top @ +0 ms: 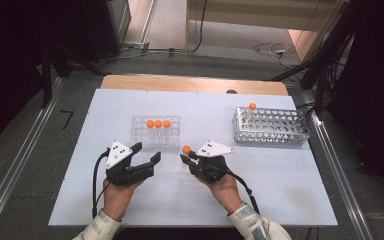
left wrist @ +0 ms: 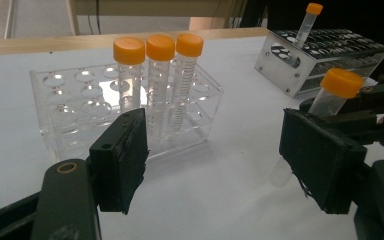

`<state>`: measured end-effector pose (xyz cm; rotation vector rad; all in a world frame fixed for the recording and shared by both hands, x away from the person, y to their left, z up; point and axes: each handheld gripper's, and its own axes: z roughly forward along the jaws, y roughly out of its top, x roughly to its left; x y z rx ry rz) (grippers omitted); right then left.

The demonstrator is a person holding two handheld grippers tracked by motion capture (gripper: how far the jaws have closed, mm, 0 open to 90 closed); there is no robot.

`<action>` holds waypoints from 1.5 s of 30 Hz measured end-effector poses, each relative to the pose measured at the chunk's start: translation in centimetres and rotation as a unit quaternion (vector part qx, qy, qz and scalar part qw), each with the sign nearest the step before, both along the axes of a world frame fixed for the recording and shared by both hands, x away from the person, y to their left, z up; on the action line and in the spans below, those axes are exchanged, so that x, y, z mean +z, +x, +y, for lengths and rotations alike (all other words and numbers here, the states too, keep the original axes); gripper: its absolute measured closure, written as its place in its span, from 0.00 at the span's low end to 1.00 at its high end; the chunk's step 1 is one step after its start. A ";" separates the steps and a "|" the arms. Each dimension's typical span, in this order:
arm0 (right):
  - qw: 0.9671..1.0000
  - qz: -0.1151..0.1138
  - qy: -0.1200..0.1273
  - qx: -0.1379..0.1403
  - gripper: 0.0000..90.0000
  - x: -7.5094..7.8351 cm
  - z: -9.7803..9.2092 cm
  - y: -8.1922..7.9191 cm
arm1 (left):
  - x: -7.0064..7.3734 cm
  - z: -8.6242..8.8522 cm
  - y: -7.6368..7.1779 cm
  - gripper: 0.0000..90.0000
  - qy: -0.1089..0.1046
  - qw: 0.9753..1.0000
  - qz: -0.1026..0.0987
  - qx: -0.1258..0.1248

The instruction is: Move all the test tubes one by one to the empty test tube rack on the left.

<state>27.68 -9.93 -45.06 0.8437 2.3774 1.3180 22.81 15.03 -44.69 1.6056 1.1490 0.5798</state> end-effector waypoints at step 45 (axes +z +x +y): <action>0.998 0.000 -0.006 0.062 0.80 -0.6 5.5 -1.3 | 0.4 -1.5 -0.6 0.65 -0.007 0.997 -0.005 -0.081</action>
